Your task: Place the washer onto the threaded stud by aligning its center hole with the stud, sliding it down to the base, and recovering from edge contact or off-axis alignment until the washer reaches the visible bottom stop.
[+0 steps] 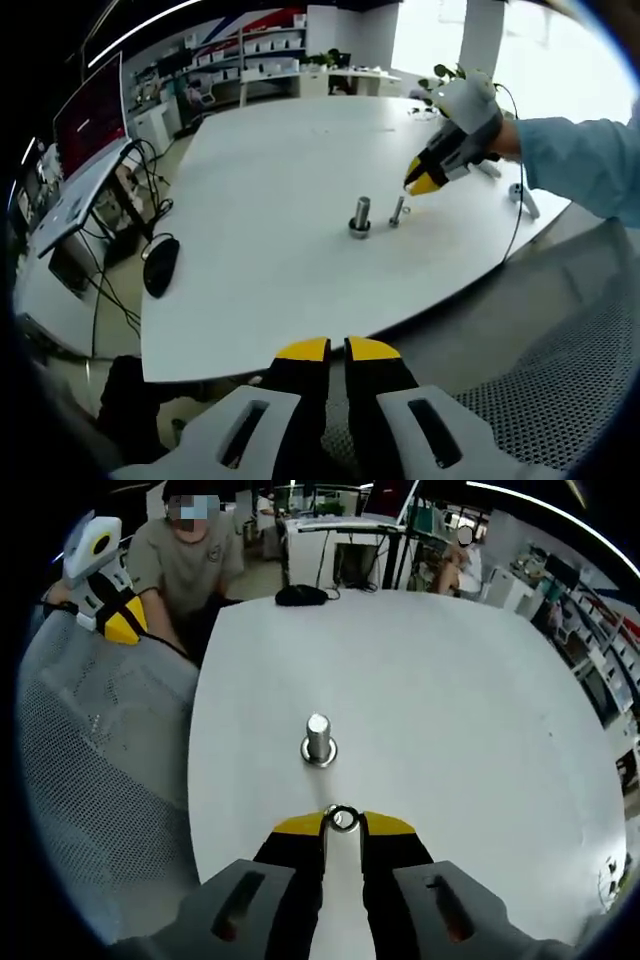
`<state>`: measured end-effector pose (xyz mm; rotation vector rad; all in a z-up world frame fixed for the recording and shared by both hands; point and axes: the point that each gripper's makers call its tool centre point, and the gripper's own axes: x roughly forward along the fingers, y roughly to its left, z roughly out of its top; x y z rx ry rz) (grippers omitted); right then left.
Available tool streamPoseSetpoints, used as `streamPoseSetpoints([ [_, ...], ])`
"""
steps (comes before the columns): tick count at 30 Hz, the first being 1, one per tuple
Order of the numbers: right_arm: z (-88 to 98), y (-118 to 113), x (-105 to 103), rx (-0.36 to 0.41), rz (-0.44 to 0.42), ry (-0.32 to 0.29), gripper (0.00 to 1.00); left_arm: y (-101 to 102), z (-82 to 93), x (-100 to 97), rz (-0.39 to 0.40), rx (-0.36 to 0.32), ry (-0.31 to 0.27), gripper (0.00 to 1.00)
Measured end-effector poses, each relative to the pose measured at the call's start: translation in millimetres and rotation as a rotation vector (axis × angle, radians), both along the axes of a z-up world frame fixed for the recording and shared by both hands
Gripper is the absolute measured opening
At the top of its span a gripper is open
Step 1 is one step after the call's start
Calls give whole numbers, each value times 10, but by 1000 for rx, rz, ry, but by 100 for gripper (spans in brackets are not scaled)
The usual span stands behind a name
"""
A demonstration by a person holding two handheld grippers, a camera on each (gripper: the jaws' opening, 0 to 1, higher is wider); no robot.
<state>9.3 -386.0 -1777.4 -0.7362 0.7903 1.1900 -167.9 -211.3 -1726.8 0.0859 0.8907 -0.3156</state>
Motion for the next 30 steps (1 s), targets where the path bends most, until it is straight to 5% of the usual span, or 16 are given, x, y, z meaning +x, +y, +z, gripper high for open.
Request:
streamPoseSetpoints([
  [30,-129,80,-17,-57,53,20,14,3,4,8,0,-1,-3,3],
])
